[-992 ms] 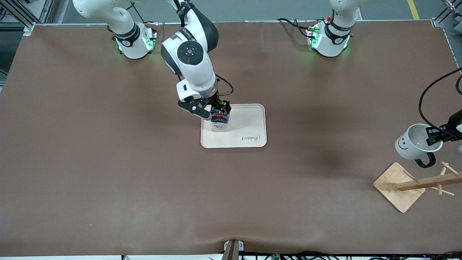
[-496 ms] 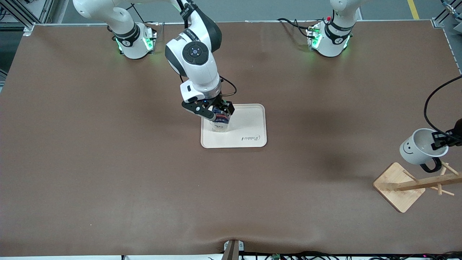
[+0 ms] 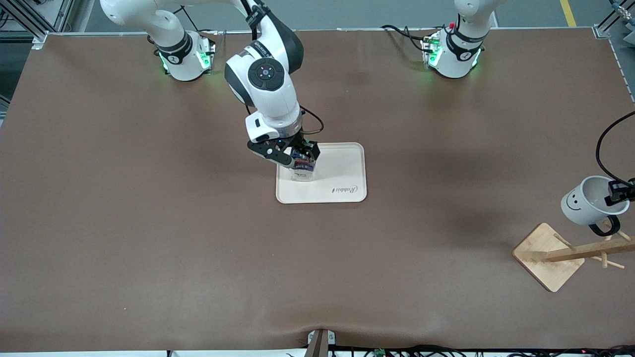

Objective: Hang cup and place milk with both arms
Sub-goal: 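Lower the mug handle onto the stand peg with the left gripper, then open the left gripper to release the hung mug while right lifts milk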

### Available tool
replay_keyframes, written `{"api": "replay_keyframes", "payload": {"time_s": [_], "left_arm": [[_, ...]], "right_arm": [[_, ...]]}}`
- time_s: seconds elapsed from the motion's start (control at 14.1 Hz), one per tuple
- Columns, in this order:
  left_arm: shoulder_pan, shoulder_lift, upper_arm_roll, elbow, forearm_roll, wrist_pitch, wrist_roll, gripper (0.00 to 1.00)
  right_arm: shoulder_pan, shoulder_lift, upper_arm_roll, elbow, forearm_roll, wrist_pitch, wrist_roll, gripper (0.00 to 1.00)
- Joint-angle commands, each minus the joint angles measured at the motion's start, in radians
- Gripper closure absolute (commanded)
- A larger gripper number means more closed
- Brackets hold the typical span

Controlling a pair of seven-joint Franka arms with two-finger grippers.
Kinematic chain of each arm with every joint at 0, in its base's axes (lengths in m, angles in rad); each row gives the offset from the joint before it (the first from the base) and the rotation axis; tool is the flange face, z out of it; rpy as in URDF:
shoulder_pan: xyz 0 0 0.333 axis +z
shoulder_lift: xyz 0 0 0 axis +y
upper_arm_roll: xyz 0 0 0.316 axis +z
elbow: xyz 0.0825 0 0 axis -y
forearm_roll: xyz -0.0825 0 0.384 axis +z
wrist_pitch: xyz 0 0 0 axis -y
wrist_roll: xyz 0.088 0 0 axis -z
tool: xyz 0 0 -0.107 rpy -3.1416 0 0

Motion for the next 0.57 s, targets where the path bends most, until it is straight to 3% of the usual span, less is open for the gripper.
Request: {"api": "replay_keyframes", "payload": {"time_s": [0.0, 0.21, 0.5], "left_arm": [[0.017, 0.014, -0.007, 0.029, -0.017, -0.023, 0.038, 1.00], [0.017, 0.018, -0.007, 0.035, -0.017, -0.023, 0.050, 1.00], [0.025, 0.026, -0.007, 0.037, -0.017, -0.023, 0.076, 1.00]], "right_arm": [[-0.010, 0.008, 0.004, 0.030, -0.021, -0.031, 0.001, 0.00], [-0.024, 0.008, 0.004, 0.050, -0.020, -0.107, -0.037, 0.00], [-0.027, 0.013, 0.007, 0.056, -0.003, -0.107, -0.050, 0.00]]}}
